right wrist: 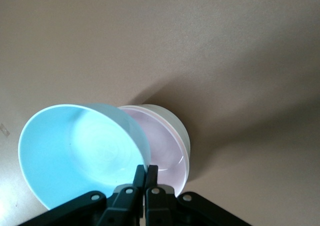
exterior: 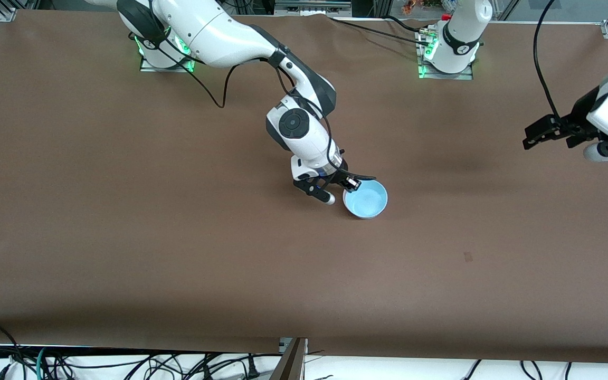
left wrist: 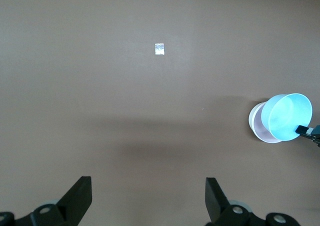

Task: Stack pink and blue bowls on white bowl
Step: 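Lower the blue bowl into the pink bowl with the right gripper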

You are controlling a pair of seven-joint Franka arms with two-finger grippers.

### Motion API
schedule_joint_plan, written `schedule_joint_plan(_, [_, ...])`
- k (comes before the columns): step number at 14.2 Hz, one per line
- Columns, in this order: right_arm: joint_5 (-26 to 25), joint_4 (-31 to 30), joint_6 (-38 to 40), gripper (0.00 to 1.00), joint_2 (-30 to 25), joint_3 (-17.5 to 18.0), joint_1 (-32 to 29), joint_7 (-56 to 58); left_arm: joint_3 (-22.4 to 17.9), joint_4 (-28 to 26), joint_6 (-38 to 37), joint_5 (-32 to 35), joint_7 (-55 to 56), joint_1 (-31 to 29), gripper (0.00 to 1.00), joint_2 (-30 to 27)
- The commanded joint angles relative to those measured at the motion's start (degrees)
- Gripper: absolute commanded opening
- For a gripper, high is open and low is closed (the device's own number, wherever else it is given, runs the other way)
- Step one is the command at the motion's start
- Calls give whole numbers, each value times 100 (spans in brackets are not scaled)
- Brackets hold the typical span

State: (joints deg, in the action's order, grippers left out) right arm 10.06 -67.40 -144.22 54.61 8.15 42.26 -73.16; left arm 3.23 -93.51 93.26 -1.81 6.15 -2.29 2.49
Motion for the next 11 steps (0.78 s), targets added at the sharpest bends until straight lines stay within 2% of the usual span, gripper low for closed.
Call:
schedule_joint_plan(1, [57, 184, 130, 0, 76, -50, 63, -58, -95, 254, -264, -21, -87, 159, 100, 103])
schedule_joint_plan(3, [31, 192, 393, 0, 68, -50, 63, -58, -86, 281, -326, -21, -78, 177, 100, 103])
schedule_joint_plan(11, [22, 192, 377, 0, 103, -50, 63, -58, -86, 272, -352, -21, -87, 177, 100, 103])
